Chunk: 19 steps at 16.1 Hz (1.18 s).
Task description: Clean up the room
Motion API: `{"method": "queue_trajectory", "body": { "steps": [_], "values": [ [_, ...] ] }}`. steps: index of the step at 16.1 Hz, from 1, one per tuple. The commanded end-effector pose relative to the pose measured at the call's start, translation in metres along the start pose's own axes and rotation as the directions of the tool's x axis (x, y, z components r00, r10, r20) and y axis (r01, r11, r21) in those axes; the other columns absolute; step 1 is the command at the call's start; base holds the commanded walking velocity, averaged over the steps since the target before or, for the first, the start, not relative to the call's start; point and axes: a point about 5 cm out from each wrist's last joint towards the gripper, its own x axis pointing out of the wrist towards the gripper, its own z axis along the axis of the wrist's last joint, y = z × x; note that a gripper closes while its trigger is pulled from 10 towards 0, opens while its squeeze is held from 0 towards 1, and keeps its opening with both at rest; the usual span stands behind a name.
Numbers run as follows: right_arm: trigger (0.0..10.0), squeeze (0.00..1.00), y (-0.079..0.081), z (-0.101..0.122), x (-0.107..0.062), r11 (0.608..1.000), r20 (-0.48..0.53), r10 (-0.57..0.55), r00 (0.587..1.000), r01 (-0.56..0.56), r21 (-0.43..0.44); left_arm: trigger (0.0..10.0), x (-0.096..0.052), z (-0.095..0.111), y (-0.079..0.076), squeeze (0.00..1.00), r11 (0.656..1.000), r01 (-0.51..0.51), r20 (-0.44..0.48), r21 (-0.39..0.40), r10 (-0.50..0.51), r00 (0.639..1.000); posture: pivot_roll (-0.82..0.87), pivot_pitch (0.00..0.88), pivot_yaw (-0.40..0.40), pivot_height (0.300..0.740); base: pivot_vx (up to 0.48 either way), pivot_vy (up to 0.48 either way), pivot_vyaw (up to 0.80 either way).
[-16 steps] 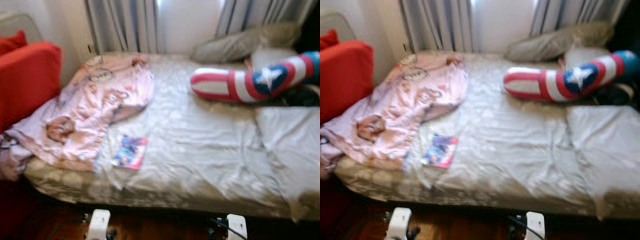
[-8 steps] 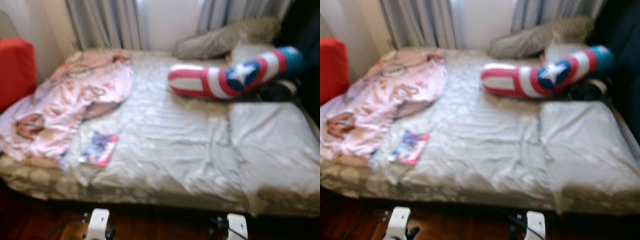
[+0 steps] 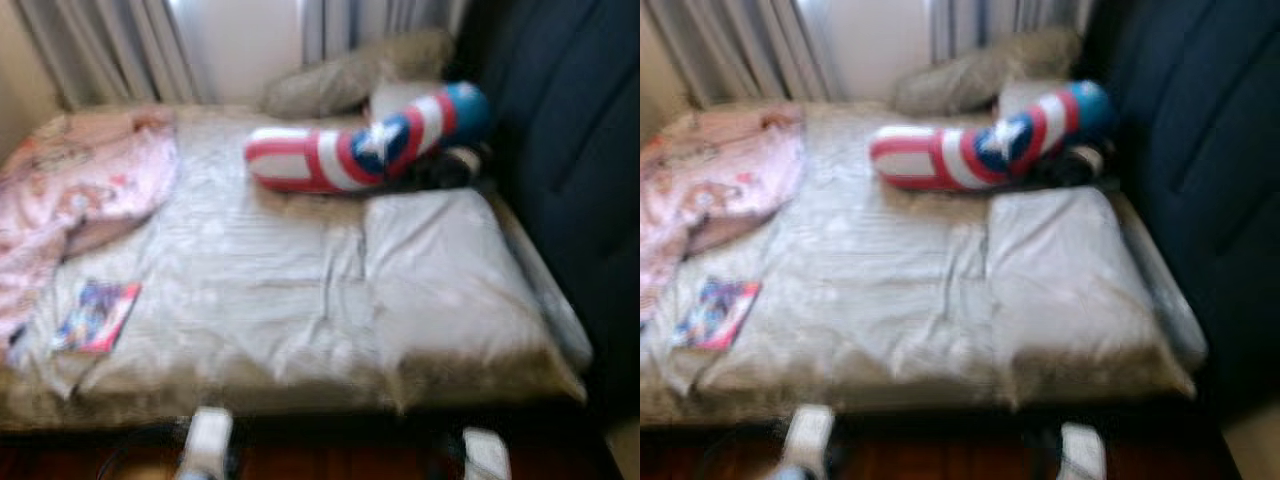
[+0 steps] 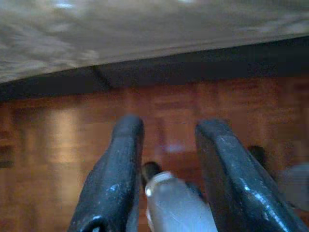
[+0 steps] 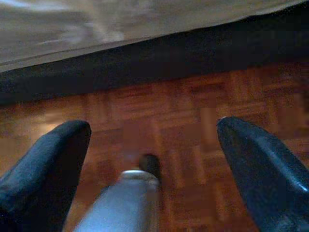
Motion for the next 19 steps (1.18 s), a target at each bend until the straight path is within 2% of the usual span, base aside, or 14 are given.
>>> {"method": "queue_trajectory", "body": {
  "steps": [1, 4, 19],
  "values": [
    [10.0, 0.0, 0.0069, 0.0055, 0.0019, 1.0, 0.024, 0.014, 1.0, -0.014, 0.002, 10.0, -0.003, -0.0052, 0.0111, 0.0, 1.0, -0.021, -0.018, 0.018, 0.022, 1.0, 0.02, 0.014, 0.002, 0.74, 0.0, -0.375, 0.0],
    [10.0, 0.0, 0.0074, 0.0061, 0.002, 1.0, 0.027, 0.02, 0.999, -0.02, 0.001, 10.0, -0.0028, -0.0044, 0.0111, 0.0, 1.0, -0.022, -0.016, 0.018, 0.023, 1.0, 0.02, 0.013, 0.001, 0.74, 0.0, -0.373, 0.0],
    [10.0, 0.0, 0.0085, 0.0062, 0.0021, 1.0, 0.027, 0.025, 0.999, -0.025, 0.003, 10.0, -0.003, -0.0047, 0.0136, 0.0, 0.999, -0.04, -0.019, 0.003, 0.04, 0.999, 0.02, 0.007, 0.0, 0.74, 0.0, 0.0, 0.0]
  ]
}}
